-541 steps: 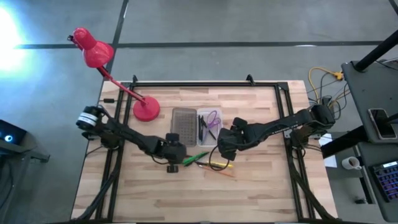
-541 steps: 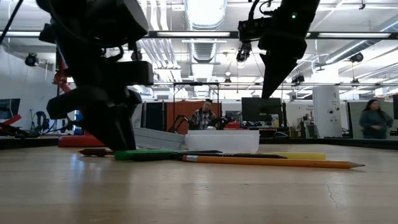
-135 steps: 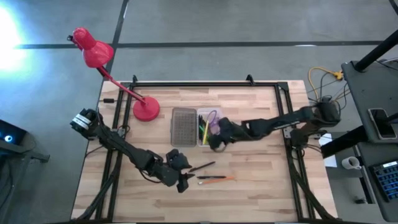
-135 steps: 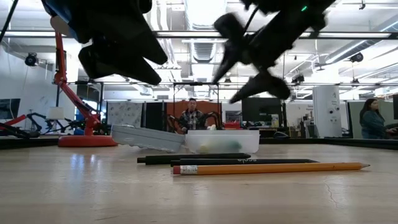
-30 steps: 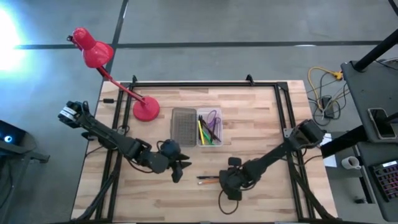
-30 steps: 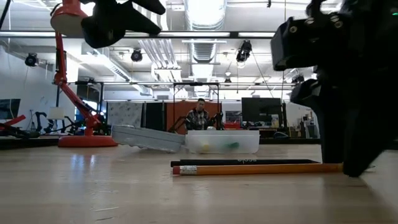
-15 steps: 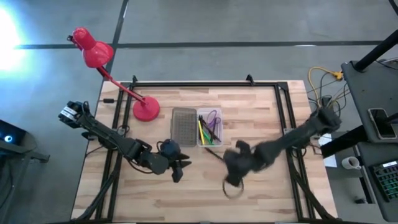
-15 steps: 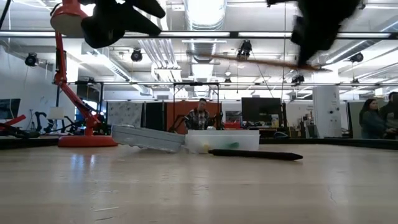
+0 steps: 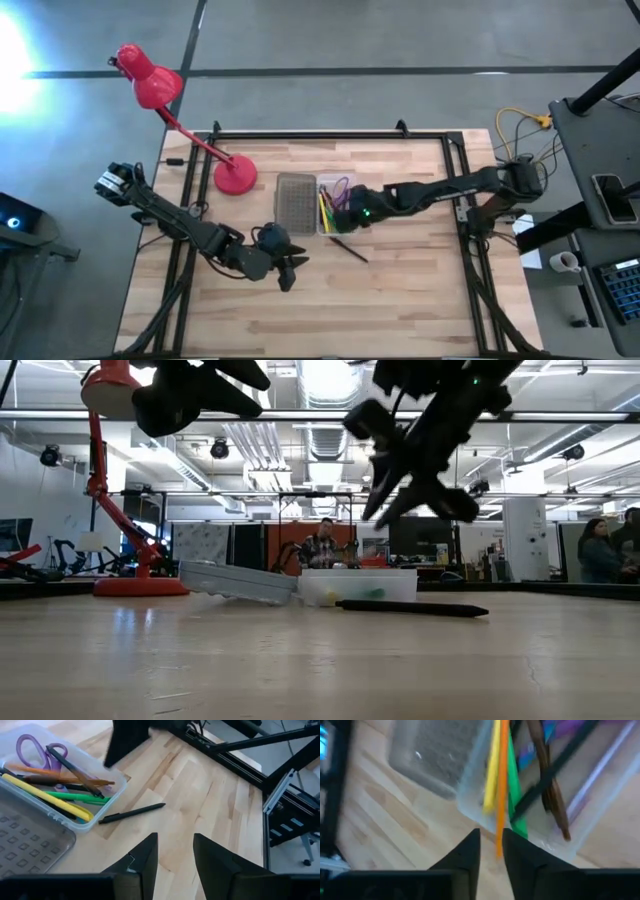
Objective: Pick & place school supplies into a supply box
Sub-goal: Put the yellow pencil into the supply box, then put the black pen into the supply box
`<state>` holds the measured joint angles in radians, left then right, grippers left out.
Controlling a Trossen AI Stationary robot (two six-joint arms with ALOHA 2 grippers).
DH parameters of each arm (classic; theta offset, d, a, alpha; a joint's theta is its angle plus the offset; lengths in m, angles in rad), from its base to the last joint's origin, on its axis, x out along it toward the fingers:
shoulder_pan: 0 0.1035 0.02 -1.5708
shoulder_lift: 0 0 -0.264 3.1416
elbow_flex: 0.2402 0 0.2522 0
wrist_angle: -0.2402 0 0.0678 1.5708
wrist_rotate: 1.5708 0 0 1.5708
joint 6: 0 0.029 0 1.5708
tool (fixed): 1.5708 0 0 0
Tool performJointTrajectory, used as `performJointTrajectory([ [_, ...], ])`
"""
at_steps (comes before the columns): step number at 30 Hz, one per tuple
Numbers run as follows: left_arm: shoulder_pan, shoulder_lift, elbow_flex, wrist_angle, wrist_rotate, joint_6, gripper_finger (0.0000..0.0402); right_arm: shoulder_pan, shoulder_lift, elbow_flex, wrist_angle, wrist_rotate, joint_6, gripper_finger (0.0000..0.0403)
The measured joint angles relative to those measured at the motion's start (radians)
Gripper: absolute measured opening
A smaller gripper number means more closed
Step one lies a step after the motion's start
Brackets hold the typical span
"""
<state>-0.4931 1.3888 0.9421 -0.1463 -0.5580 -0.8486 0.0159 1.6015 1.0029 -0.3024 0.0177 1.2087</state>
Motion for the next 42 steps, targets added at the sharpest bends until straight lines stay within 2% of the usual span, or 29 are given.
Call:
performJointTrajectory([
  [3,0.001,0.000,0.000,0.016,0.000,-0.002,0.0108,0.001,0.022,0.004,-0.048,-0.025,-0.015,0.0099],
  [5,0.003,0.000,0.000,0.026,0.001,0.002,0.0108,0.026,-0.001,0.025,-0.121,0.010,-0.064,0.0120],
  [8,0.013,0.004,0.000,0.052,0.034,0.053,0.0108,0.093,-0.059,0.065,-0.290,0.130,-0.204,0.0145],
  [11,0.050,0.034,0.002,0.120,0.152,0.129,0.0108,0.212,-0.123,0.109,-0.471,0.287,-0.409,0.0164],
  [13,0.094,0.079,0.012,0.189,0.234,0.197,0.0108,0.305,-0.169,0.133,-0.585,0.382,-0.449,0.0172],
  [15,0.128,0.138,0.048,0.212,0.295,0.340,0.0108,0.387,-0.195,0.146,-0.675,0.425,-0.432,0.0175],
  [18,0.182,0.251,0.141,0.206,0.349,0.632,0.0108,0.476,-0.217,0.147,-0.741,0.427,-0.342,0.0175],
  [22,0.236,0.411,0.295,0.069,0.430,0.917,0.0108,0.542,-0.212,0.138,-0.754,0.428,-0.249,0.0175],
  [28,0.289,0.619,0.536,-0.239,0.533,1.098,0.0108,0.556,-0.171,0.136,-0.783,0.428,-0.119,0.0175],
  [34,0.299,0.711,0.719,-0.271,0.547,1.275,0.0108,0.558,-0.160,0.086,-0.796,0.422,-0.029,0.0175],
  [42,0.363,0.811,0.786,-0.309,0.581,1.346,0.0108,0.568,-0.166,0.049,-0.849,0.384,0.048,0.0175],
])
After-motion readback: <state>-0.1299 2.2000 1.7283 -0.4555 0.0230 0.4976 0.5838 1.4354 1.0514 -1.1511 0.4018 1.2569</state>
